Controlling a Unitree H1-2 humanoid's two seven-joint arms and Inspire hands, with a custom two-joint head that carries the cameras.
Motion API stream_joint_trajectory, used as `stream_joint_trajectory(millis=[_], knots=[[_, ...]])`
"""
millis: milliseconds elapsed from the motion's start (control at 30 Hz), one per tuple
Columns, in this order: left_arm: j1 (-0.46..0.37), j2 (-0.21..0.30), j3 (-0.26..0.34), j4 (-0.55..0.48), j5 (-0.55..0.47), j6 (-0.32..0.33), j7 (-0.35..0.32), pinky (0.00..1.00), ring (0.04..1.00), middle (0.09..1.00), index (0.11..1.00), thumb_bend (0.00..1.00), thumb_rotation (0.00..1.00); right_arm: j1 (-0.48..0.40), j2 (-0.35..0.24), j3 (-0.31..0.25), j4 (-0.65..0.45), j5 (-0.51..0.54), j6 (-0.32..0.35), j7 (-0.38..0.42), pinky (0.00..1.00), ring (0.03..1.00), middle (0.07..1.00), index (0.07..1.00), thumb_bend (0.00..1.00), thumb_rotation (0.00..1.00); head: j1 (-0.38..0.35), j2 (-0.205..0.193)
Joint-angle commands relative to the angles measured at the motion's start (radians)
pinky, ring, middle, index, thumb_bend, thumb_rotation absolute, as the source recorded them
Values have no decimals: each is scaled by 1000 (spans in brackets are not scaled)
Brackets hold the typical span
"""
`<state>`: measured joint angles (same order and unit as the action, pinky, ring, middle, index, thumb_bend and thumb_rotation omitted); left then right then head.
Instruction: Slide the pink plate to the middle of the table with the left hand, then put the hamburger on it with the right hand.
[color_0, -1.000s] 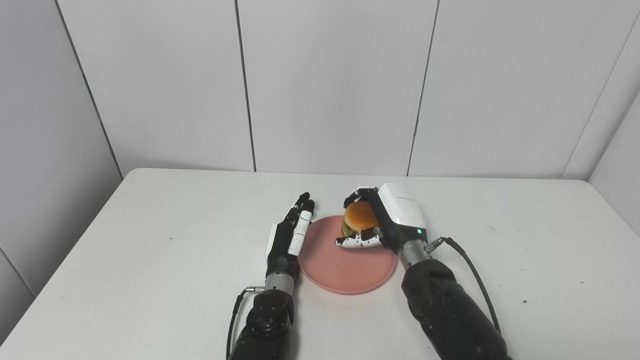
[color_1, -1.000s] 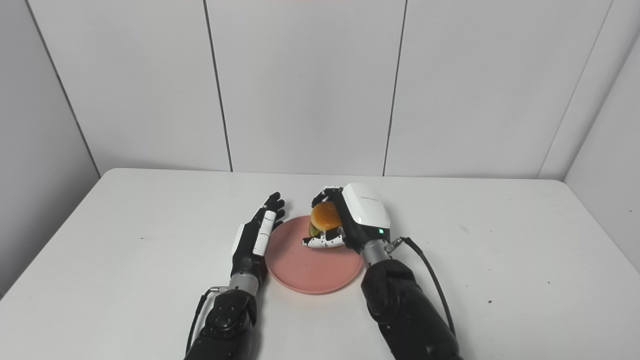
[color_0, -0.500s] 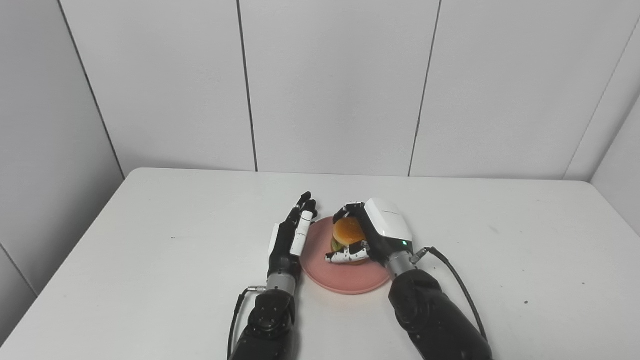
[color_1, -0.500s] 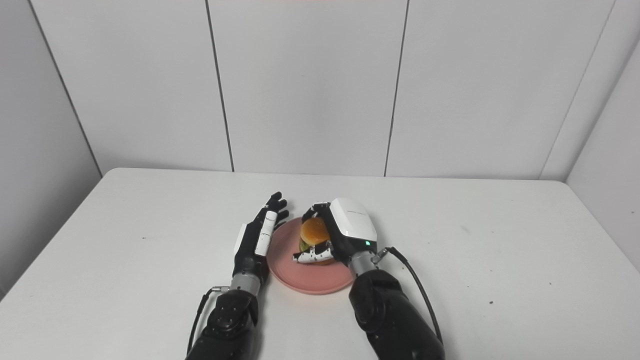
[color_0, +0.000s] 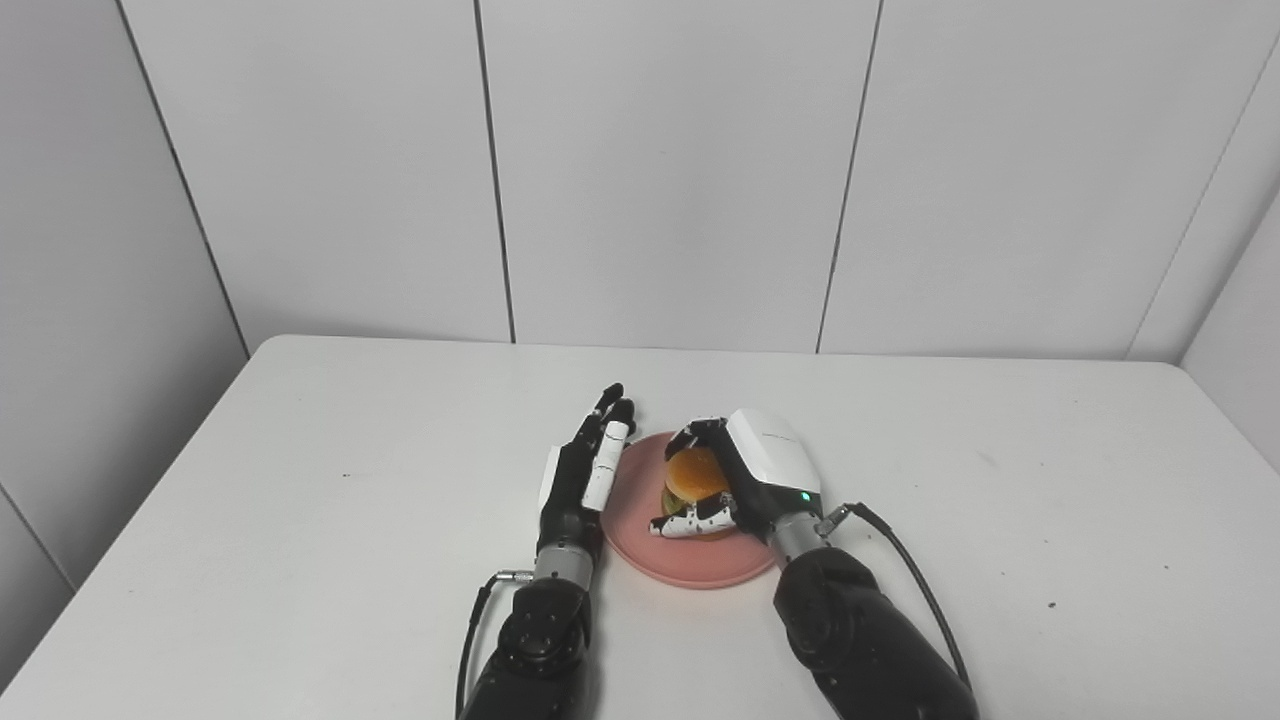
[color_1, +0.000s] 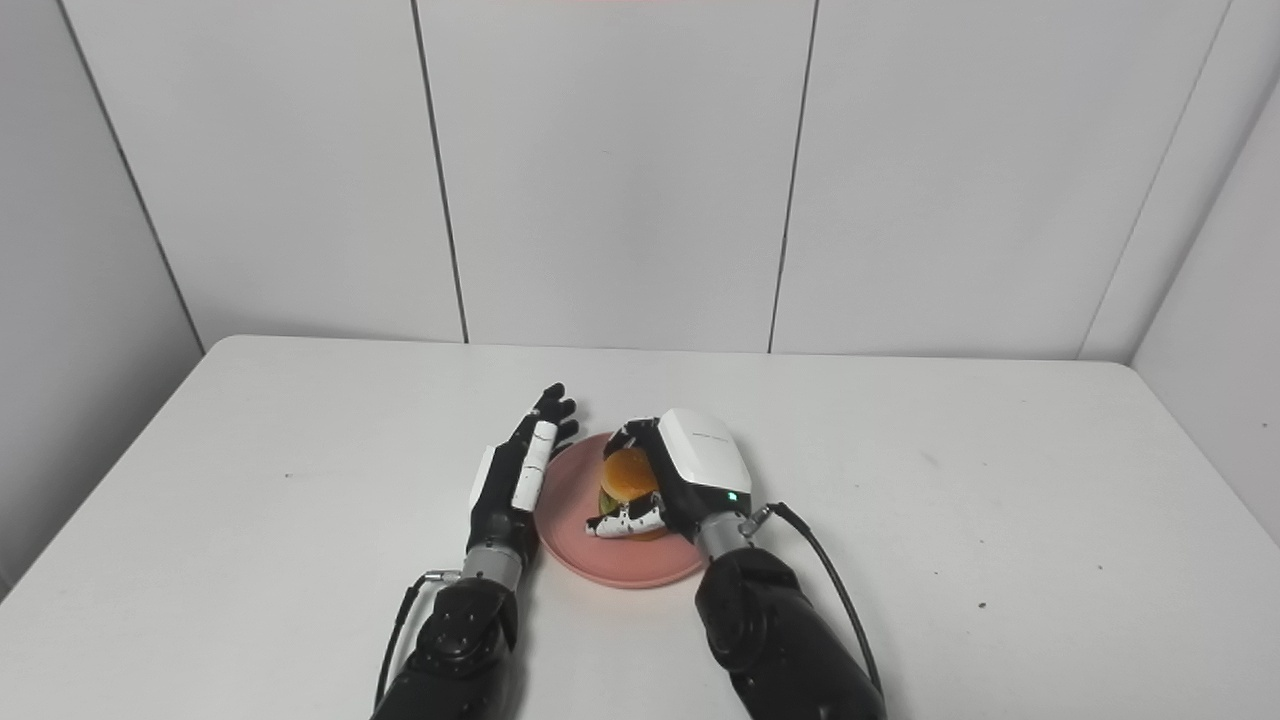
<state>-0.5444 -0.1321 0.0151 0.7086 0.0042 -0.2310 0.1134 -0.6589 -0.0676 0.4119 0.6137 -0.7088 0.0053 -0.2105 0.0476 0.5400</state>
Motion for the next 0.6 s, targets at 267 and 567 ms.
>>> stream_joint_trajectory(millis=[267, 567], knots=[[-19, -3, -15, 6, 18, 12, 6, 808, 869, 886, 884, 901, 936, -43, -23, 23, -42, -6, -26, 29, 741, 829, 834, 747, 798, 501, -1, -1], [-23, -3, -10, 8, 4, 15, -5, 831, 884, 900, 894, 907, 919, -39, -30, 13, -64, 13, -32, 35, 760, 854, 859, 764, 795, 535, -1, -1]])
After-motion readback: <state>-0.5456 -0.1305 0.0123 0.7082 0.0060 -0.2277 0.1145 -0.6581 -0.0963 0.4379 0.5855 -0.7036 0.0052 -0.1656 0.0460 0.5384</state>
